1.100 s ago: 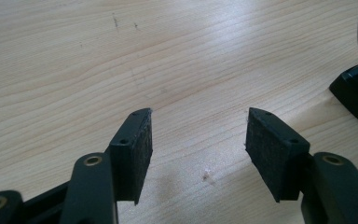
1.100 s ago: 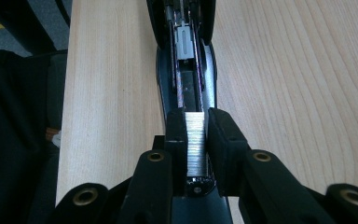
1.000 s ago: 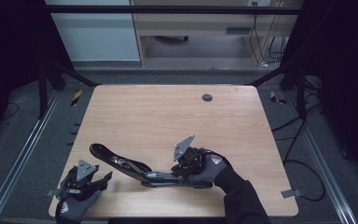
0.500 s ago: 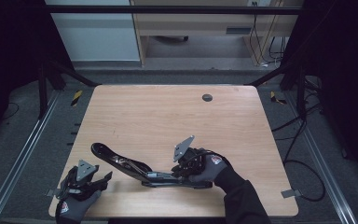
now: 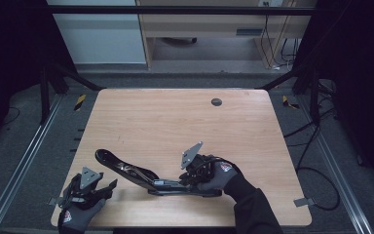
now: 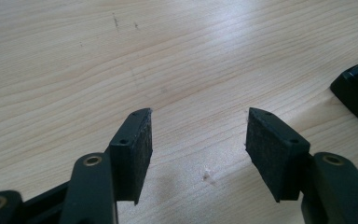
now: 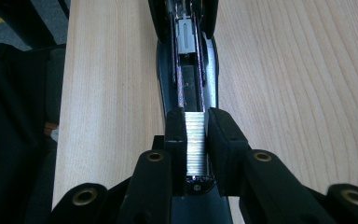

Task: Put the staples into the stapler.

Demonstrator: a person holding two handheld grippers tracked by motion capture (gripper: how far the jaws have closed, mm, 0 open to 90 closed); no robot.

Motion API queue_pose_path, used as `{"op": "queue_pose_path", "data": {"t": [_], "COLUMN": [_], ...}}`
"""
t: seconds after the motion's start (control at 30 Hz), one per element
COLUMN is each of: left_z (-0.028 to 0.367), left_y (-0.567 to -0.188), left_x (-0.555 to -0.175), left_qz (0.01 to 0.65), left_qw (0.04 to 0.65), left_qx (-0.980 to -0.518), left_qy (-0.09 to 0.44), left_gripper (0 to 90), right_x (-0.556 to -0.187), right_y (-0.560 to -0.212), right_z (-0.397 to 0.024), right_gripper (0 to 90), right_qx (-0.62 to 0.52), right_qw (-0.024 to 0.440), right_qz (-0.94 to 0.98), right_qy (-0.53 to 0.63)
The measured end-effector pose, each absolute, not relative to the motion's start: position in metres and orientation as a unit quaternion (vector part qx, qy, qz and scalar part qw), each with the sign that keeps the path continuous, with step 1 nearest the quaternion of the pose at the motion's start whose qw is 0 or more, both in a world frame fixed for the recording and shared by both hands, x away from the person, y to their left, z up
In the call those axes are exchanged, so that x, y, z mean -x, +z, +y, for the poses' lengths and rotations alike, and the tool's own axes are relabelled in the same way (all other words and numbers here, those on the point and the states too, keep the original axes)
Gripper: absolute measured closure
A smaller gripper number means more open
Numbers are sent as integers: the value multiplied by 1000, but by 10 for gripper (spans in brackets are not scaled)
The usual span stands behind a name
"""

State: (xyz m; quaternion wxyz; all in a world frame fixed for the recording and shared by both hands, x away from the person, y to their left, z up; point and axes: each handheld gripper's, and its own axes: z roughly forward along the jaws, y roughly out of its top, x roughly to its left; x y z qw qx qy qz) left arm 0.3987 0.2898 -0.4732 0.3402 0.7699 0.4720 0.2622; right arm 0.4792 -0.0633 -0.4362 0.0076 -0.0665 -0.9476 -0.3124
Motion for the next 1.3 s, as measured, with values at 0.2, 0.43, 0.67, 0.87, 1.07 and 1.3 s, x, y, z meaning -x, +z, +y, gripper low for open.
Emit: {"op": "queue_pose_path", "data": {"t": [0.2,0.43,0.67,0.87,1.07,1.3], "left_z": [290,290,290,290,289,289], "left_y": [-473,-473,-473,-473,-473,-473], "left_x": [-399,-399,-398,-398,-398,-398], "left_qz": [472,472,472,472,472,472], "left_qw": [341,341,341,341,341,341], "left_qx": [-770,-770,-769,-770,-769,-770], "left_qy": [262,262,262,262,263,263], "left_gripper": [408,408,408,408,407,408], "right_x": [-479,-478,-476,-470,-462,-459], "right_y": [-436,-435,-430,-430,-435,-444], "right_z": [-63,-66,-70,-70,-68,-66], "right_gripper": [761,733,745,759,748,729], "right_qx": [66,79,88,93,93,97], "right_qw": [5,0,-10,-16,-12,-17], "right_qz": [-947,-943,-936,-935,-937,-942], "right_qy": [-314,-324,-339,-343,-337,-320]}}
